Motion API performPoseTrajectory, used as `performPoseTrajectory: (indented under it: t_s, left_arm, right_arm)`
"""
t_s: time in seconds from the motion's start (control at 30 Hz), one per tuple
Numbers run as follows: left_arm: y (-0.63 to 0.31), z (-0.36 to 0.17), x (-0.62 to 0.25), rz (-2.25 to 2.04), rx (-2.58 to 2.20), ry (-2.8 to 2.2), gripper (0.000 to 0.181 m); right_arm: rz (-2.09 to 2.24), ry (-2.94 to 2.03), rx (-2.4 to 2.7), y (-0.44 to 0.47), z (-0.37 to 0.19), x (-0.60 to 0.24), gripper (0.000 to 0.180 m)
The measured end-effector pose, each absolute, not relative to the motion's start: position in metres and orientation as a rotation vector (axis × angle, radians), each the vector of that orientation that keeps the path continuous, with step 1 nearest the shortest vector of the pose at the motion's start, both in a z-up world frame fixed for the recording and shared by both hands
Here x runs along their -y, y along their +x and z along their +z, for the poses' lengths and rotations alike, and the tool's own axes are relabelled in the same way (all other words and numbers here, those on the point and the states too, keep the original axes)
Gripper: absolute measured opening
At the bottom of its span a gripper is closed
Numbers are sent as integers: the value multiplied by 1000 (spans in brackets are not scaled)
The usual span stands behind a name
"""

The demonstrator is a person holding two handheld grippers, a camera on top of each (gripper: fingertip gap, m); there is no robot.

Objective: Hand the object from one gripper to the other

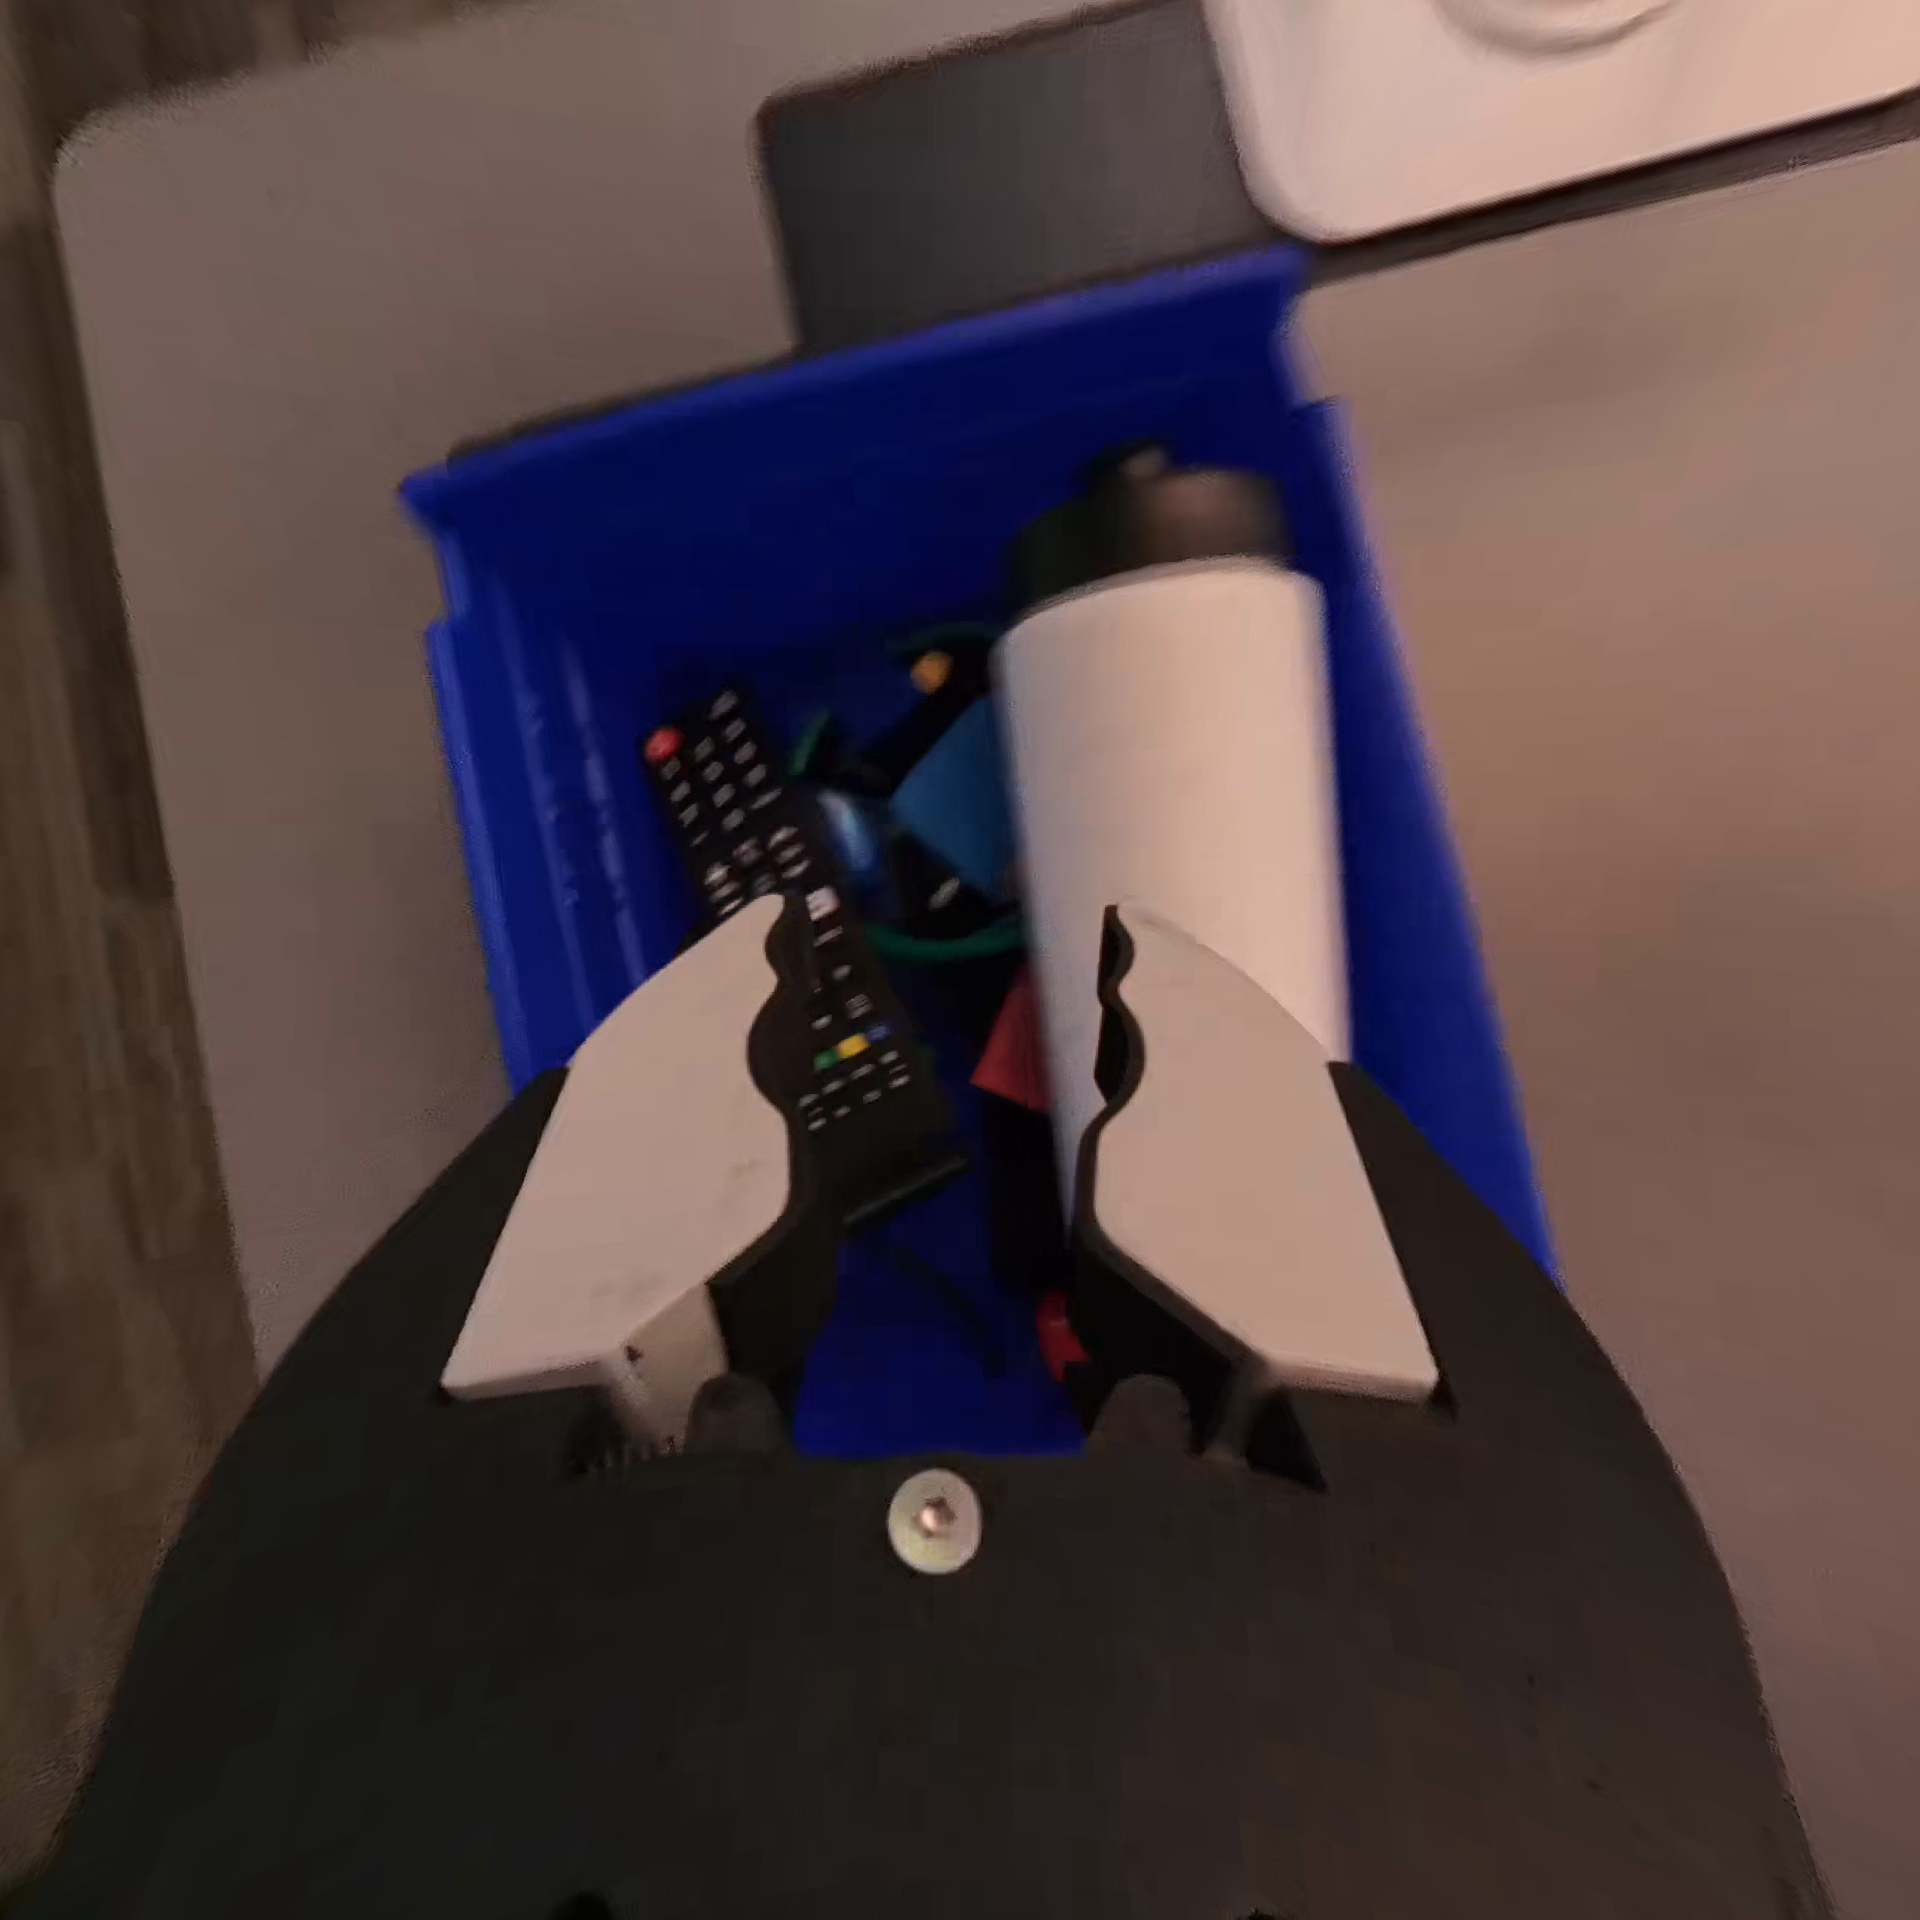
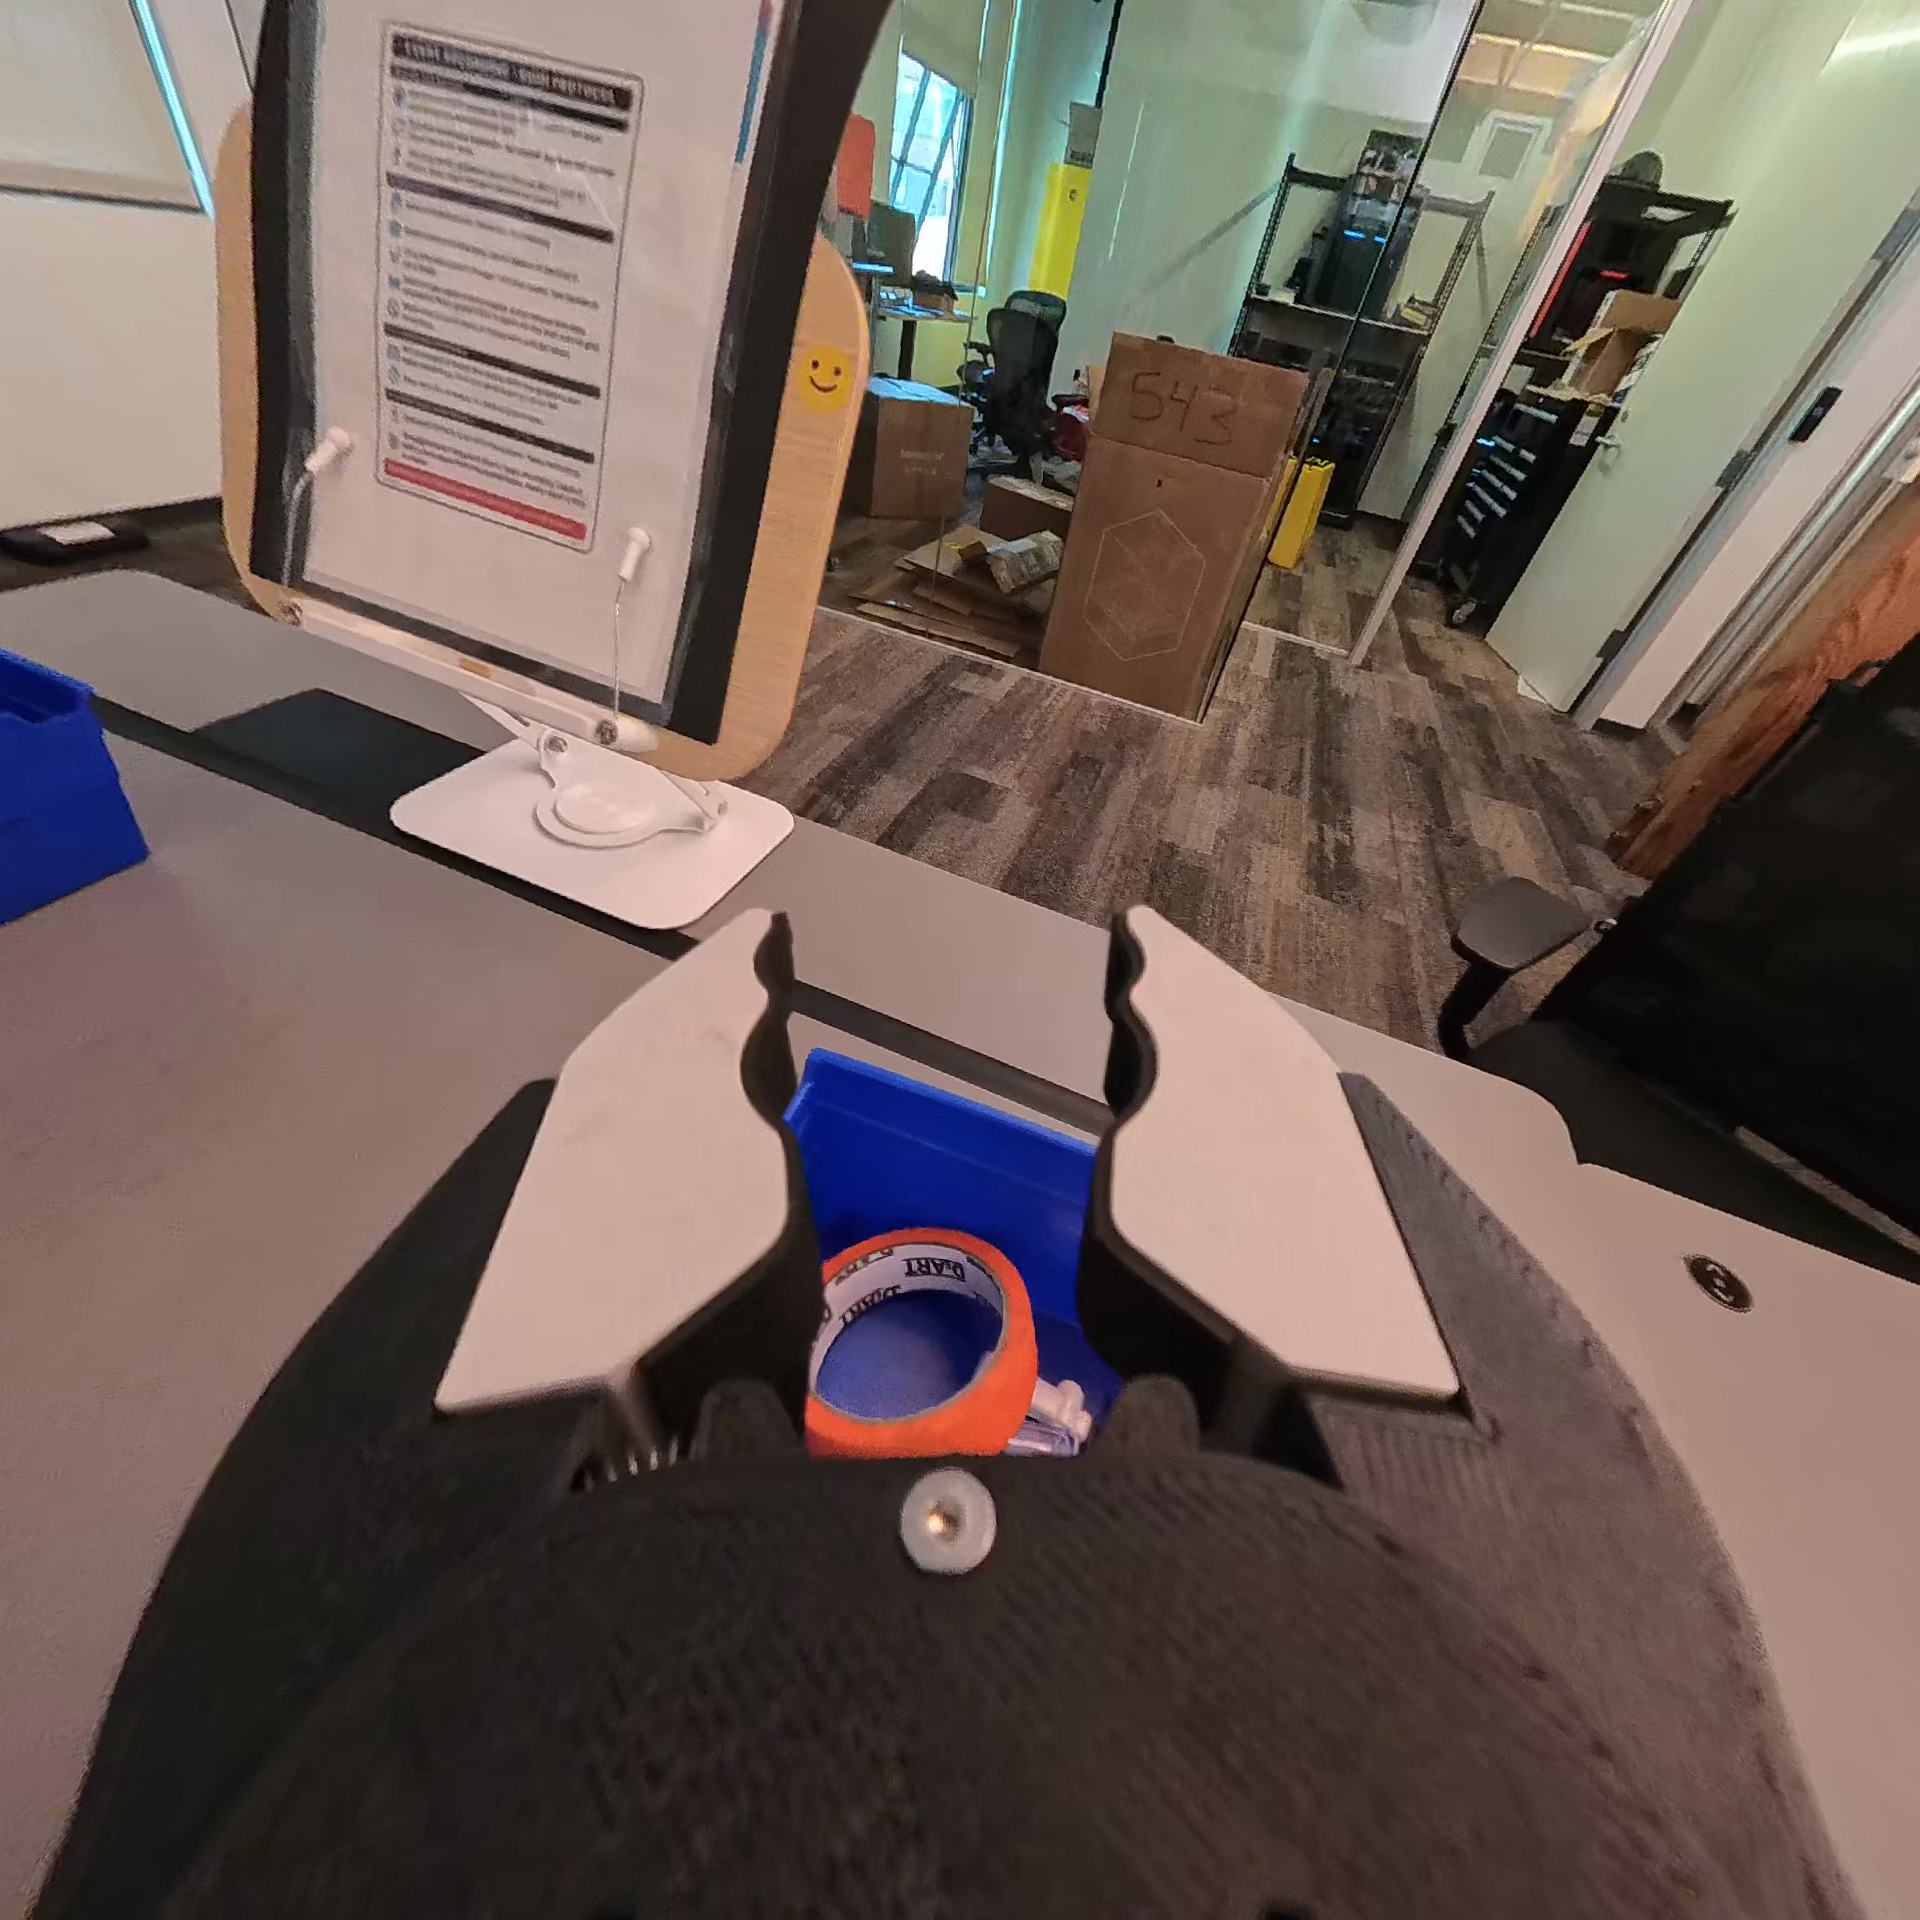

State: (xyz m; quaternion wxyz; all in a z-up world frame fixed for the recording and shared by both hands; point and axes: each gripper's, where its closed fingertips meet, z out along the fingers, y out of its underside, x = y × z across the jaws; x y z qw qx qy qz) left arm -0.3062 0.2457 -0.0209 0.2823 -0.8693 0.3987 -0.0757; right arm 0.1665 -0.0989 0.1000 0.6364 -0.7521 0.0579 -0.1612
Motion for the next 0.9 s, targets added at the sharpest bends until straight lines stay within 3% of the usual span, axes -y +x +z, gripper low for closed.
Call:
performPoseTrajectory:
  t_s: [0.43, 0.57, 0.9]
  left_arm:
    - [-352, -110, -262, -28, -893, -2825, 66]
    - [-350, -116, -257, -84, -905, -2878, 49]
    - [-346, -94, -262, -4, -980, -2755, 46]
  right_arm:
    - [-429, -1861, -87, 165, 71, 85, 59]
    - [-438, -1881, -76, 165, 67, 83, 58]
    - [-468, -1918, -37, 162, 60, 79, 58]
